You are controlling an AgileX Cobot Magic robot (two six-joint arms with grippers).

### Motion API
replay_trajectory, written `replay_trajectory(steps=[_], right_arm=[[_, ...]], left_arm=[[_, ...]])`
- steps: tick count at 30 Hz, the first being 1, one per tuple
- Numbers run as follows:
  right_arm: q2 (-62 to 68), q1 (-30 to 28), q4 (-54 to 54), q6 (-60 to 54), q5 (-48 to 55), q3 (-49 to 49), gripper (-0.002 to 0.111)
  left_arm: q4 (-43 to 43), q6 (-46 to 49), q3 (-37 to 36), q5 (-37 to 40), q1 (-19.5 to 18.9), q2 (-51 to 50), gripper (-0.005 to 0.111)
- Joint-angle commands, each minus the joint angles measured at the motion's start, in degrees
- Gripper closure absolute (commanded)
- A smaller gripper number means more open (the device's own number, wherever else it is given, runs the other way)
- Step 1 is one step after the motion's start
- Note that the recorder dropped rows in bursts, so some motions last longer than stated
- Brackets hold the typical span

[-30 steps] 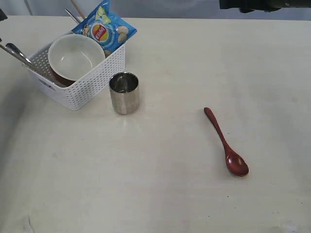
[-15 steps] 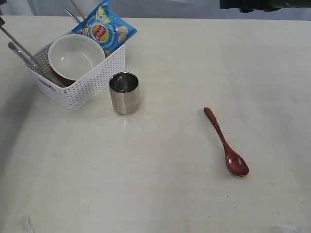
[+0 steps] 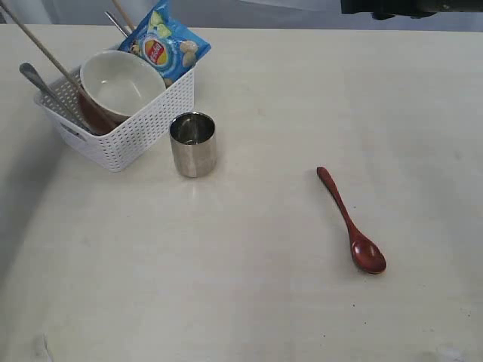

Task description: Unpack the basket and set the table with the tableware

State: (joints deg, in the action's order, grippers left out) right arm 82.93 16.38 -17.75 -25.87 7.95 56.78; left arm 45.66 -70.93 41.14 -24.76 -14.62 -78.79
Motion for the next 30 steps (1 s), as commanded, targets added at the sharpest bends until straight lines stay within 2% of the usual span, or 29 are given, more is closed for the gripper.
replay_trajectory(steps=[1, 6, 14, 18, 22, 30], right_arm=[[-0.33, -0.23, -0.22, -0.31, -0.76, -0.24, 0.063], [-0.33, -0.23, -0.42, -0.31, -0.39, -0.24, 0.063], [-0.33, -0.23, -1.63, -0.31, -0.36, -0.24, 0.063], [-0.33, -0.11, -3.2, -0.31, -0.09, -0.24, 0.063], [-0.33, 2.56, -3.3, -3.05, 0.62, -0.24, 0.063], [-0.33, 11.88, -3.3, -5.06, 0.34, -0.14, 0.062]], left_arm=[[2.06, -0.12, 0.02, -5.53, -0.12, 1.69, 0.107], [6.98, -0.34, 0.02, -7.3, -0.12, 3.03, 0.107], [20.74, -11.48, 0.02, -7.53, -0.12, 5.44, 0.107], [21.81, -14.4, 0.29, -14.42, -0.12, 5.53, 0.107], [23.04, -17.43, 2.89, -19.69, -0.12, 5.53, 0.107], [32.7, -26.1, 10.33, -20.45, -0.12, 5.53, 0.107]])
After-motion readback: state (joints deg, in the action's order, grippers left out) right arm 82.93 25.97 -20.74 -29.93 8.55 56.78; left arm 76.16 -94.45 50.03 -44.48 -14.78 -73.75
